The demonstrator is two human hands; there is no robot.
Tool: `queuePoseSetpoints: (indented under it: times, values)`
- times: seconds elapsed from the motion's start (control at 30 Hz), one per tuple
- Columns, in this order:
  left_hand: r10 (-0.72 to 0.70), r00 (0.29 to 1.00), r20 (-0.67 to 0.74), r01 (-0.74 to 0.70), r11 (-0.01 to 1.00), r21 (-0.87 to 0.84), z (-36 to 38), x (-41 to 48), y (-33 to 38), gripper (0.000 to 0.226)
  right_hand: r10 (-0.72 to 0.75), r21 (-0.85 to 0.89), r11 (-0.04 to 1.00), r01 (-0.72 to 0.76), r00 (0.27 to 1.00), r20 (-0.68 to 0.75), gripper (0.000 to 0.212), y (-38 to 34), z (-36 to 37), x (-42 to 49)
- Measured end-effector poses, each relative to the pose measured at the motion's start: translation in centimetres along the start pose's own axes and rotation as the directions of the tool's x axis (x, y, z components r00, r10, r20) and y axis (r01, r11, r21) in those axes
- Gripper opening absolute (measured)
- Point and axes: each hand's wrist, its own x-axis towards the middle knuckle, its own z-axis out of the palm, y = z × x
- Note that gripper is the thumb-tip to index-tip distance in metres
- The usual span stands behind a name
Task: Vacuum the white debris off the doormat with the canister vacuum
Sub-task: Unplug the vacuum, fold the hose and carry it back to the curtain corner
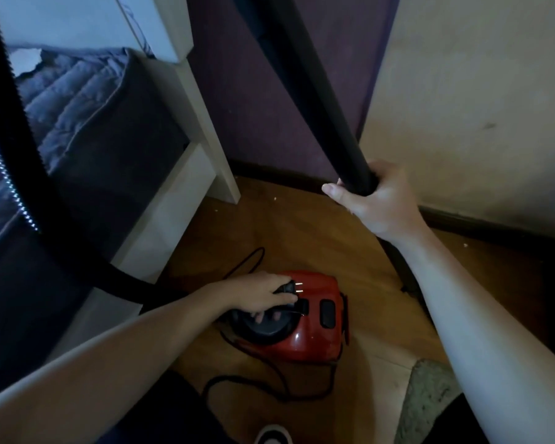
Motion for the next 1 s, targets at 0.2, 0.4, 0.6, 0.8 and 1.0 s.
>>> queuePoseSetpoints:
  times: [0.2, 0.4, 0.6, 0.8, 1.0]
  values:
    - [-0.01, 0.992, -0.124, 0.035, 0.979, 0.2, 1.3, 0.7, -0.5, 0.043, 0.019, -0.018, 1.0, -0.02, 1.0, -0.016, 0.039, -0.2, 0.2, -0.6]
    - [-0.102, 0.971, -0.216, 0.132, 0.982, 0.133, -0.2, 1.4, 0.5, 0.03, 0.041, -0.041, 0.998, -0.044, 0.996, -0.076, 0.053, -0.1, -0.1, -1.2]
    - [-0.133, 0.947, -0.293, 0.177, 0.976, 0.128, -3.9, 0.5, 3.6, 0.021, 0.114, 0.064, 0.993, -0.103, 0.973, -0.2, 0.046, -2.2, -1.7, 0.8]
    - [-0.161, 0.88, -0.447, 0.288, 0.929, 0.233, -9.1, -7.8, 10.9, 0.027, 0.246, 0.18, 0.961, -0.209, 0.943, -0.222, 0.04, -11.1, -5.7, 4.1]
    - [-0.181, 0.848, -0.499, 0.261, 0.96, 0.096, -17.0, -20.9, 19.2, 0.03, 0.304, 0.132, 0.951, -0.28, 0.926, -0.222, 0.046, -25.5, -11.6, 8.5]
